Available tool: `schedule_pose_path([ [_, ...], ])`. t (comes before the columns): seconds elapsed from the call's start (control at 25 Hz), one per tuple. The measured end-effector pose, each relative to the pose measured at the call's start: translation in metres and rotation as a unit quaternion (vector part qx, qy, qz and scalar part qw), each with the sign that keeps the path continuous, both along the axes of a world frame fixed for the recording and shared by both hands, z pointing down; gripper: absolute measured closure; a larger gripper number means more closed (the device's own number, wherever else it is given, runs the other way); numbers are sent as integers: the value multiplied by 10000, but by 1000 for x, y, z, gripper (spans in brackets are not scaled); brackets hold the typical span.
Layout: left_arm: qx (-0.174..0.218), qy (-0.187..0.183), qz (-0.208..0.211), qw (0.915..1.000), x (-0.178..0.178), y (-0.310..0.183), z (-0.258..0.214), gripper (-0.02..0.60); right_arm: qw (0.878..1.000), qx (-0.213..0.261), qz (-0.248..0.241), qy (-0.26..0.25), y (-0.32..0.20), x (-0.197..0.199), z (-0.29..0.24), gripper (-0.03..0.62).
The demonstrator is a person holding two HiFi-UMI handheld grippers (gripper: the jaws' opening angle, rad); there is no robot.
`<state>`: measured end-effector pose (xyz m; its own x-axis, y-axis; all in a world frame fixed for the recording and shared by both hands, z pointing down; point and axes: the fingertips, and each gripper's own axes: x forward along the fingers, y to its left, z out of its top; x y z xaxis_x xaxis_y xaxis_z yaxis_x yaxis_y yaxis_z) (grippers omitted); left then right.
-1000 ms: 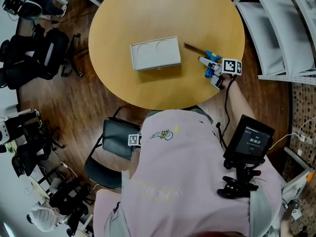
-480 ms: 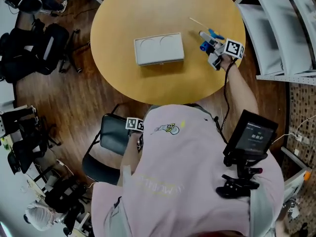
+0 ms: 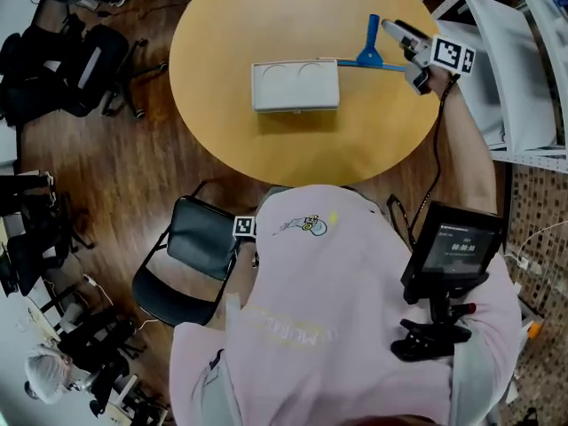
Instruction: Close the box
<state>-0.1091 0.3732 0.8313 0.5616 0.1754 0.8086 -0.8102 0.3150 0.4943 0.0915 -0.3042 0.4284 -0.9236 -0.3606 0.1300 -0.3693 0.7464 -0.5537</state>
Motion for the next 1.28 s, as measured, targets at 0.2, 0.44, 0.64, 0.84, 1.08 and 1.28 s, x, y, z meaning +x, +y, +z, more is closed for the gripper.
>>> schedule_pose_path([
  [0.2,90,197,-381,9990,20,0,9,577,9798,-1643,1085,-352,34,28,10,295],
  [0.44,35,94,-527,9986,11,9,10,577,9562,-2781,520,750,247,-13,204,370],
  [0.64,-51,-154,-325,9993,-9,15,5,577,9689,-1189,1529,1537,237,-39,168,402],
  [0.84,83,-667,-178,9976,-25,9,-7,577,9713,153,1765,1590,207,-93,95,506],
  [1.08,1193,-1423,-1616,9692,-68,-59,-44,578,9690,145,2011,1429,189,-112,56,579],
  [1.28,2560,-1997,-1554,9330,-104,-131,-94,578,9677,384,2024,1453,194,-109,52,579],
])
